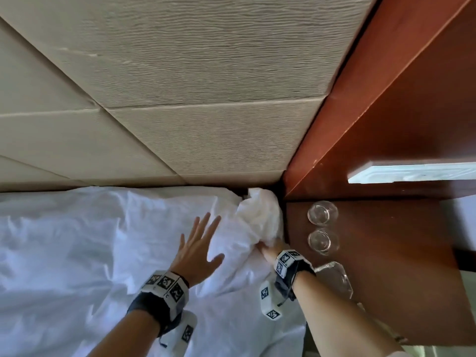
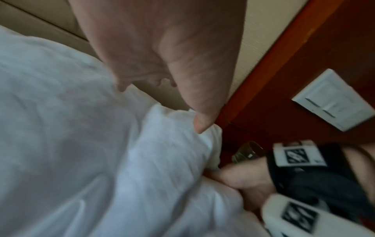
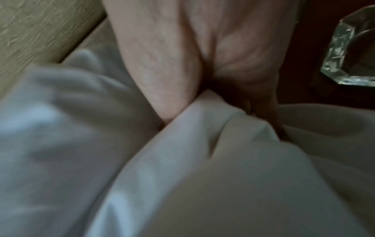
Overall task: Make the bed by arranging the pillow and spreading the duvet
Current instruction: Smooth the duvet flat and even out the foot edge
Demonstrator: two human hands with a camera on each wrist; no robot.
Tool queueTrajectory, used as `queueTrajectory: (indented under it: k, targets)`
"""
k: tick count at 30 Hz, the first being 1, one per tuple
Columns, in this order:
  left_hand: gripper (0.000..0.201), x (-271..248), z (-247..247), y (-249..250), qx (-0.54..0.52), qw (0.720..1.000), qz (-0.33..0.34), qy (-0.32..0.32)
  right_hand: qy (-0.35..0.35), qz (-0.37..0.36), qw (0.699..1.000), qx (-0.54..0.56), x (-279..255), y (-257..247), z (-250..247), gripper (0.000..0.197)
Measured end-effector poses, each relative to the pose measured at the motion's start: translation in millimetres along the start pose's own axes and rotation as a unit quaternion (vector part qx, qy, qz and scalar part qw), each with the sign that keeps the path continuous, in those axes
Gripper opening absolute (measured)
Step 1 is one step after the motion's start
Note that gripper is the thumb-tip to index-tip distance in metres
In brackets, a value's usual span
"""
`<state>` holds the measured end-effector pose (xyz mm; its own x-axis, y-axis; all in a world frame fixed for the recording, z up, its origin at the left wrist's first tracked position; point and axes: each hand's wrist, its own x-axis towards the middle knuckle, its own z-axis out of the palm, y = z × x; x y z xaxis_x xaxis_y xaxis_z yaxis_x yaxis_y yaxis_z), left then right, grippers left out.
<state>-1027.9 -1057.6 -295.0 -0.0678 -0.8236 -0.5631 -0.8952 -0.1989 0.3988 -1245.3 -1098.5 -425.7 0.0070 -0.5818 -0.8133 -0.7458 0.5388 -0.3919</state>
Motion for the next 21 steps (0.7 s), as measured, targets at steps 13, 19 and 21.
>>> queueTrajectory:
  k: [13, 19, 21]
  targets:
    - [0.089, 61, -31, -46, 0.107, 0.986, -0.129, -0.012, -0.106, -0.261, 0.933, -0.226, -21, -107, -40, 0.072]
    - [0.094, 84, -33, -49, 0.064, 0.981, -0.164, -0.078, -0.051, -0.227, 0.87, -0.435, 5, -105, -41, 0.09]
    - [0.068, 89, -31, -51, 0.109, 0.974, -0.175, -0.095, -0.043, -0.238, 0.852, -0.464, 4, -108, -43, 0.047]
